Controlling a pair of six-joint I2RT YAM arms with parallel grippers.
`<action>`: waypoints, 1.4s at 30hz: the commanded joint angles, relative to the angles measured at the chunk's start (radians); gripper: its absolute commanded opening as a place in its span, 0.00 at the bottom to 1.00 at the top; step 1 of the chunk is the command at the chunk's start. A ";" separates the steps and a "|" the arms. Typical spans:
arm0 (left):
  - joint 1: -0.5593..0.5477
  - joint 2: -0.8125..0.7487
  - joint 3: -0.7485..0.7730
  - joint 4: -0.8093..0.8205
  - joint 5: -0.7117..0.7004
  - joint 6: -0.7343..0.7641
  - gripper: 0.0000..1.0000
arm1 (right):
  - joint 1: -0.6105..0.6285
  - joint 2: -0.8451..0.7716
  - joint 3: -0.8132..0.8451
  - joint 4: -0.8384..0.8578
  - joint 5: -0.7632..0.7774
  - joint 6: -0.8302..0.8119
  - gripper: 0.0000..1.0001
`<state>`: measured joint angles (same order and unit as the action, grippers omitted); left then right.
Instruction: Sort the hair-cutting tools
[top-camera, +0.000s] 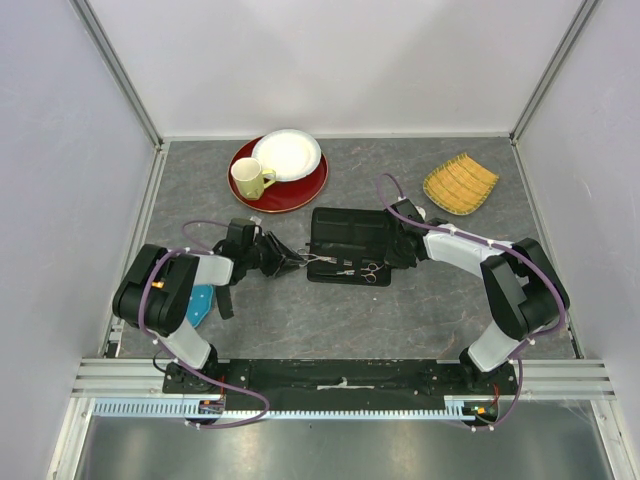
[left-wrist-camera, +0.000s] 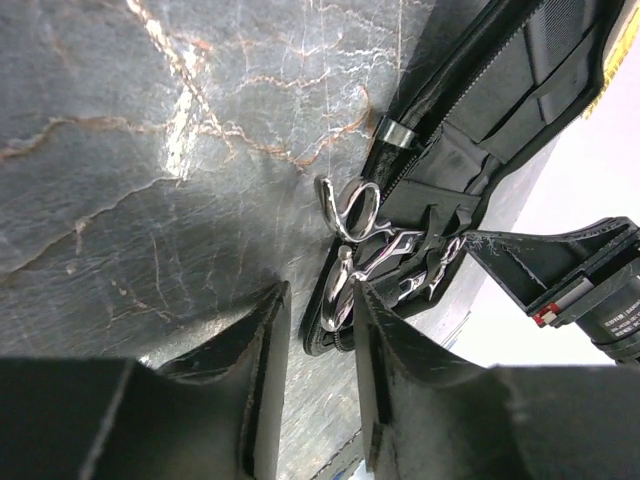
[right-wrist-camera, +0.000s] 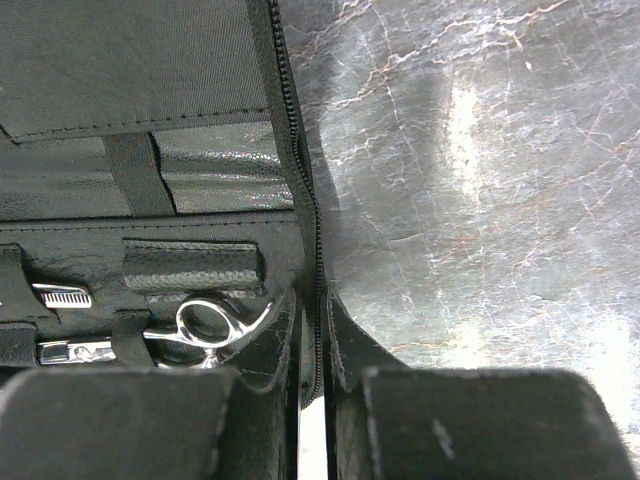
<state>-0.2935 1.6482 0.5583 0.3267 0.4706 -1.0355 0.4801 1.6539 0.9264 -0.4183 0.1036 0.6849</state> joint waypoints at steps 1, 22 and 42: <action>-0.009 -0.002 0.028 -0.040 -0.026 0.061 0.35 | 0.011 0.064 -0.044 0.081 0.022 0.024 0.00; -0.052 0.059 0.101 -0.041 0.028 0.029 0.02 | 0.009 0.087 -0.038 0.092 -0.012 0.016 0.00; -0.125 0.072 0.130 -0.072 -0.033 -0.094 0.02 | 0.009 0.087 -0.046 0.104 -0.019 0.016 0.00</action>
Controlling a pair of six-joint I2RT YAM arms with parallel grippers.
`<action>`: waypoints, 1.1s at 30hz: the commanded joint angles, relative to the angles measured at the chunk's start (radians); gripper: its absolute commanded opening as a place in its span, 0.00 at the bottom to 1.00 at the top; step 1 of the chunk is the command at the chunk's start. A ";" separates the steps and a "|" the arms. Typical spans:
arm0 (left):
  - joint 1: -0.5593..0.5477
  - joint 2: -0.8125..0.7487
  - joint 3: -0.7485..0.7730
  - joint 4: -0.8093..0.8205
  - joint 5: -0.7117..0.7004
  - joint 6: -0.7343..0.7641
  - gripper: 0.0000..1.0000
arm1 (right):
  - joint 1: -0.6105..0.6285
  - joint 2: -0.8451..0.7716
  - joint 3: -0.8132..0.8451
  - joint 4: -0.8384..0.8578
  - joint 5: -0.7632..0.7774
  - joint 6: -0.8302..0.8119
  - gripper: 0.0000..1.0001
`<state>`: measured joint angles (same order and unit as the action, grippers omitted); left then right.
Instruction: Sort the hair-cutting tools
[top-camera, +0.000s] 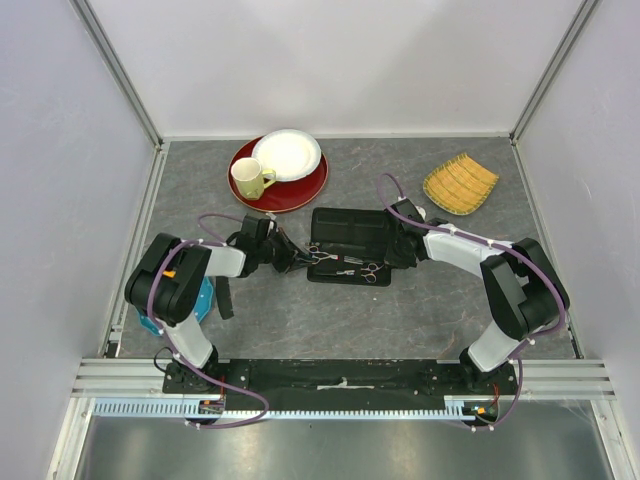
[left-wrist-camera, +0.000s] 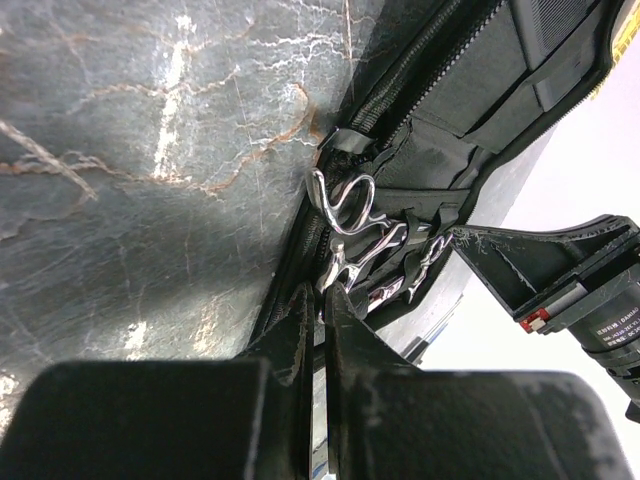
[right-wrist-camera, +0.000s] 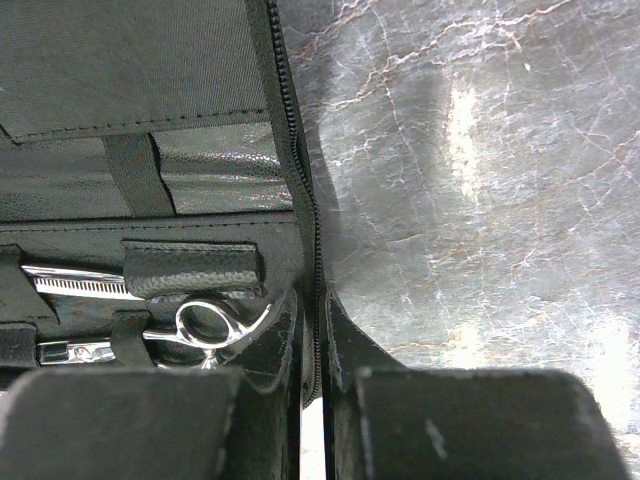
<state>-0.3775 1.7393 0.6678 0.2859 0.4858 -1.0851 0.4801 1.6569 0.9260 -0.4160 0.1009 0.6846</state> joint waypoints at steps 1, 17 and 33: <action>-0.041 -0.032 0.024 -0.053 -0.068 -0.033 0.02 | 0.009 0.084 -0.047 0.100 -0.017 0.018 0.00; -0.041 -0.156 -0.010 -0.143 -0.253 0.007 0.02 | 0.009 0.103 -0.035 0.106 -0.017 0.010 0.00; -0.098 -0.024 0.036 -0.005 -0.106 -0.025 0.02 | 0.009 0.109 -0.029 0.103 -0.030 0.003 0.00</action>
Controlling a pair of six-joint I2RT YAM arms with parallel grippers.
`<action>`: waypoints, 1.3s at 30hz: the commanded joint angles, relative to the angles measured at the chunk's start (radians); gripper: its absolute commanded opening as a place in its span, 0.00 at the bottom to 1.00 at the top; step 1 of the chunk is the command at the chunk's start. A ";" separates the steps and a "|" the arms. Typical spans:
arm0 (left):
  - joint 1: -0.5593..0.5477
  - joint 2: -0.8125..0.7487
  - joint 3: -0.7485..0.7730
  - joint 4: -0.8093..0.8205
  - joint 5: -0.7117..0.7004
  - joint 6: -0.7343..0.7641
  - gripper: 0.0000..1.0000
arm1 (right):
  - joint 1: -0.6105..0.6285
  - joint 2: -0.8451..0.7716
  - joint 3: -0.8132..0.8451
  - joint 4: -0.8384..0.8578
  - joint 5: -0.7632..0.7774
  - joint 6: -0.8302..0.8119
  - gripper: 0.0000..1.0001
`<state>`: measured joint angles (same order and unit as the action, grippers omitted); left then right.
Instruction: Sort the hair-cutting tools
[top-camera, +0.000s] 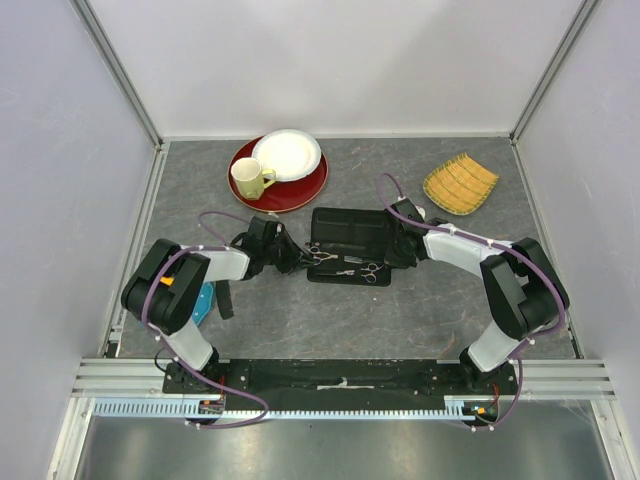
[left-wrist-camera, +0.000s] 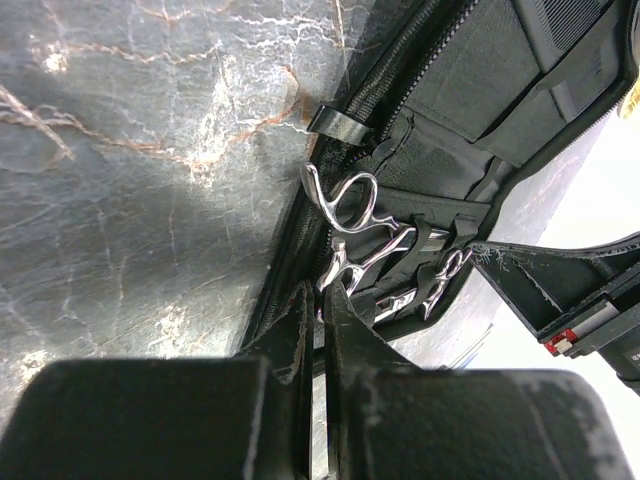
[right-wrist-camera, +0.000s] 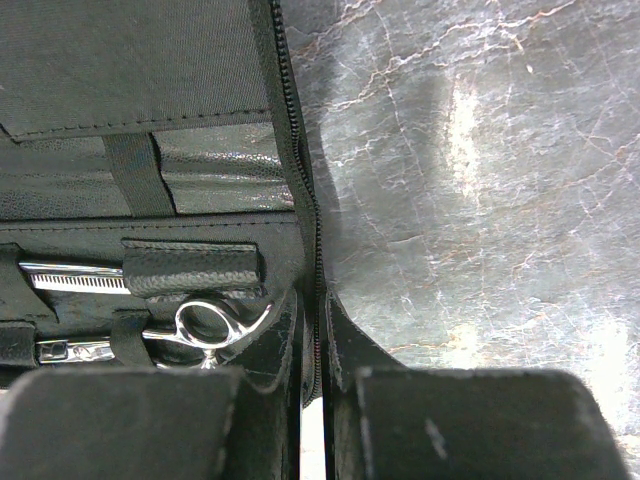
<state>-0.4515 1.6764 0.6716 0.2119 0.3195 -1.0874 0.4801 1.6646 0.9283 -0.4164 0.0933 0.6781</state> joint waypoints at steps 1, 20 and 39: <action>-0.029 0.049 0.036 0.075 0.079 -0.022 0.02 | 0.009 0.100 -0.031 0.103 -0.023 0.011 0.00; -0.101 0.094 0.144 0.034 0.142 0.095 0.03 | 0.009 0.053 -0.065 0.165 -0.066 0.008 0.00; -0.118 -0.125 0.201 -0.352 -0.215 0.363 0.68 | 0.009 0.050 -0.071 0.168 -0.032 0.018 0.00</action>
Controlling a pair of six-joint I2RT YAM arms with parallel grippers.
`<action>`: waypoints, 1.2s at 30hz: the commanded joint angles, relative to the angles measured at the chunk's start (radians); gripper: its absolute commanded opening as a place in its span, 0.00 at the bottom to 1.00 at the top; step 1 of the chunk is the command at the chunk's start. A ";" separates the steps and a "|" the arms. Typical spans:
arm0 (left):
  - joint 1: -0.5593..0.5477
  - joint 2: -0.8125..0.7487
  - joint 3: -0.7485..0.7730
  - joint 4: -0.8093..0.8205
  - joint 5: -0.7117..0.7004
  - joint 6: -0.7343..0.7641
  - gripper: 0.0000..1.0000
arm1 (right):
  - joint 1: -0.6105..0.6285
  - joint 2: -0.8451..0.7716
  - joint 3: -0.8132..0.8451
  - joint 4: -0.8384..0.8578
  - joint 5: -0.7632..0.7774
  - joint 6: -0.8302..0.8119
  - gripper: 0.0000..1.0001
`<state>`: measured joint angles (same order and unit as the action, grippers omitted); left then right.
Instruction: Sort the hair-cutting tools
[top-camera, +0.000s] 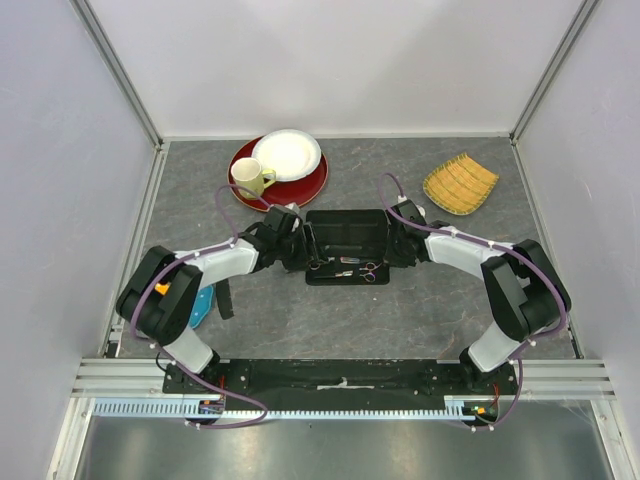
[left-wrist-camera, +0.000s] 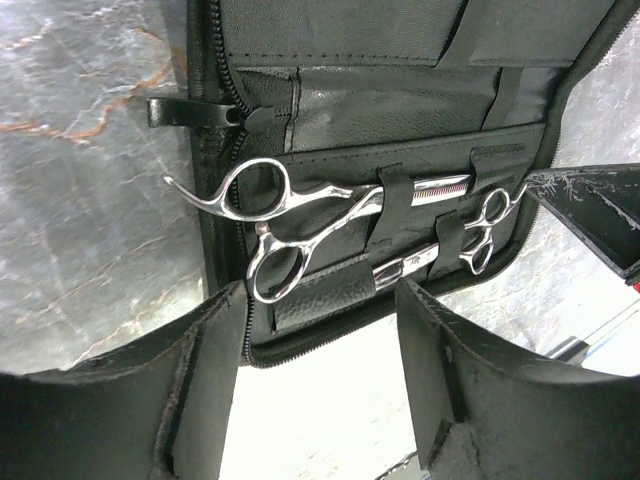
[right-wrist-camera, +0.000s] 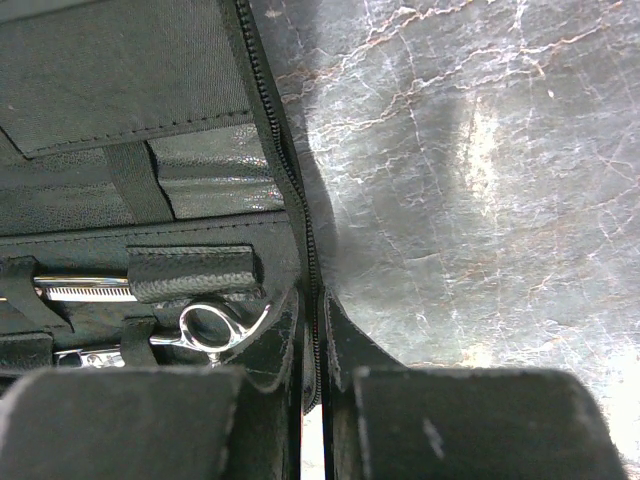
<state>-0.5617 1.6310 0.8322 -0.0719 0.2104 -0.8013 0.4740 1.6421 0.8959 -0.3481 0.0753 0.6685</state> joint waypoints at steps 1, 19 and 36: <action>-0.007 -0.088 0.041 -0.065 -0.109 0.082 0.69 | 0.015 0.074 -0.040 0.098 -0.014 0.028 0.00; -0.046 0.001 0.117 -0.090 -0.108 0.119 0.46 | 0.015 0.088 -0.045 0.098 -0.016 0.020 0.00; -0.067 0.118 0.165 -0.112 -0.068 0.100 0.52 | 0.015 0.101 -0.046 0.101 -0.025 0.023 0.00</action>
<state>-0.6243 1.7187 0.9611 -0.2062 0.1150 -0.7277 0.4740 1.6485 0.8944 -0.3367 0.0719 0.6693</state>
